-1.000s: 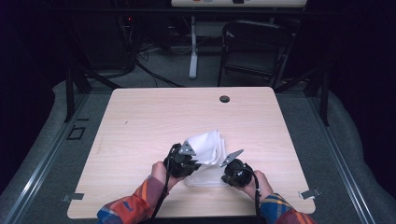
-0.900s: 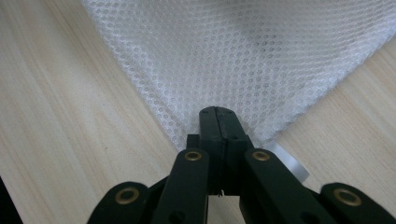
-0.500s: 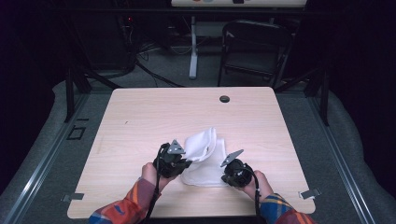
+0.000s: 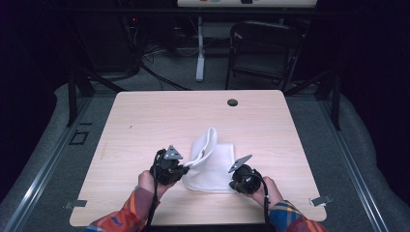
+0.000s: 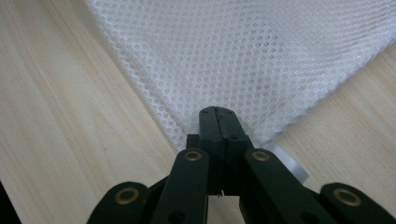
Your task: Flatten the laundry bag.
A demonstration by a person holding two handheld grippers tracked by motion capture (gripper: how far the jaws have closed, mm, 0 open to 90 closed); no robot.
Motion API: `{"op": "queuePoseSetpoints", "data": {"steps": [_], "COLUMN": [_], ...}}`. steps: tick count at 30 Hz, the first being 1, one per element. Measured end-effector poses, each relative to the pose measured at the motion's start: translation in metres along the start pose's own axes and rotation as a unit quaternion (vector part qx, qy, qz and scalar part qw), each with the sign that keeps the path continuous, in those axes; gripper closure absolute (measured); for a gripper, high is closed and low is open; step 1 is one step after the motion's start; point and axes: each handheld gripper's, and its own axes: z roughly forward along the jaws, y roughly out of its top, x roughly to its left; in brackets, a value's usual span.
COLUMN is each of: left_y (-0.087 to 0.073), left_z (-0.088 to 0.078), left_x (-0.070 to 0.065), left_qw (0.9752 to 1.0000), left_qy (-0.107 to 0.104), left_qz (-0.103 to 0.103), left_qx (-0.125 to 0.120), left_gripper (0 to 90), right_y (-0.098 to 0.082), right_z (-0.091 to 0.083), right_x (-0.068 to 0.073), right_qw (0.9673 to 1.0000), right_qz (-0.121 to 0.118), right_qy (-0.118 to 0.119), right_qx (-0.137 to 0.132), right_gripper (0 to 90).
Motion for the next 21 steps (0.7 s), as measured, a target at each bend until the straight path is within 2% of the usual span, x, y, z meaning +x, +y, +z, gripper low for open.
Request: {"op": "queuePoseSetpoints", "data": {"steps": [3,4,10,19,21], "left_y": [-0.002,-0.003,-0.006,-0.014,-0.016], "left_z": [-0.001,0.0,-0.002,-0.004,-0.004], "left_x": [0.001,0.002,0.007,0.012,0.013], "left_qw": [1.0,0.9999,0.9997,0.9992,0.999], "left_qy": [0.001,0.009,0.015,0.008,0.005], "left_qz": [0.001,-0.002,-0.012,-0.014,-0.02], "left_qx": [0.005,0.006,0.016,0.038,0.039], "left_gripper": [85.3,85.3,86.1,86.8,86.9], "right_y": [0.0,0.0,0.0,0.001,0.0], "right_z": [0.0,0.0,0.0,0.0,0.0], "right_x": [0.0,0.0,0.0,0.0,-0.001], "right_qw": [1.0,1.0,1.0,1.0,1.0], "right_qz": [0.0,0.0,-0.001,0.002,0.001], "right_qy": [-0.001,0.0,-0.002,-0.004,-0.006], "right_qx": [0.0,0.0,0.004,0.002,0.001], "right_gripper": [90.0,90.0,90.0,90.0,90.0]}}
